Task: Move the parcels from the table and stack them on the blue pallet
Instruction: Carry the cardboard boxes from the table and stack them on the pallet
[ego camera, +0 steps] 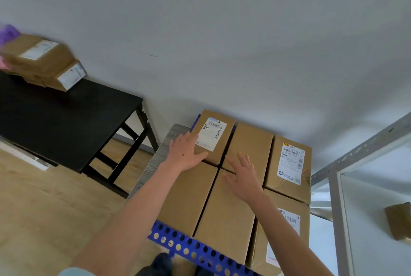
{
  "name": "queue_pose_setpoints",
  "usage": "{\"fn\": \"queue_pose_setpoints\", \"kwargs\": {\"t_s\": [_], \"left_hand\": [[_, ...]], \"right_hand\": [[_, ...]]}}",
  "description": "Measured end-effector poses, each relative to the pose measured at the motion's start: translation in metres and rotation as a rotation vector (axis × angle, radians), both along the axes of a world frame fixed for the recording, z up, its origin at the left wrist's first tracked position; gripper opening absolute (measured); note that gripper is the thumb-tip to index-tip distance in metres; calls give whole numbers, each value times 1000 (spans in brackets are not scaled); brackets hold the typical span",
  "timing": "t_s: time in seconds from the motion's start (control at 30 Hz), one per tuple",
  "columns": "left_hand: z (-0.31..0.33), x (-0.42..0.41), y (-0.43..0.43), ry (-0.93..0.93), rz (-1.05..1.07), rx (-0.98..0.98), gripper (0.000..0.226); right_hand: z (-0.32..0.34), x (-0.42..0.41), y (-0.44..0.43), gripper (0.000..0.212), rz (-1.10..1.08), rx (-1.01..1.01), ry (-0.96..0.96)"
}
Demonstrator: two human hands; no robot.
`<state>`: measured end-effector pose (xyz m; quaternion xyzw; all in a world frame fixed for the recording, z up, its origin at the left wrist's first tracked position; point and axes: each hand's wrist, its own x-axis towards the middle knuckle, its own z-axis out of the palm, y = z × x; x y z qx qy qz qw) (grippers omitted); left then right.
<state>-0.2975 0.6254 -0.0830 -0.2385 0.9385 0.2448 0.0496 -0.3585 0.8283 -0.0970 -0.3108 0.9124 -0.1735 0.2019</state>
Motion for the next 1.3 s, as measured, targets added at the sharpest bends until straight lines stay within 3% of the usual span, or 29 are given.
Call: {"fn": "queue_pose_setpoints", "kwargs": {"t_s": [0.1, 0.2, 0.37, 0.67, 0.9, 1.3], "left_hand": [[14, 40, -7, 85, 29, 156, 43], [27, 77, -21, 205, 71, 138, 29], [53, 133, -56, 353, 139, 88, 26], [74, 258, -158, 421, 272, 57, 11], [101, 338, -234, 494, 397, -3, 16], [101, 373, -338, 518, 570, 18, 15]], "right_hand": [[16, 9, -23, 51, -2, -59, -56], [31, 24, -49, 42, 14, -131, -104], [52, 56, -98, 36, 11, -217, -81], [87, 150, -222, 29, 138, -309, -155], [102, 225, -331, 26, 294, -344, -142], [97, 248, -460, 22, 397, -287, -145]]}}
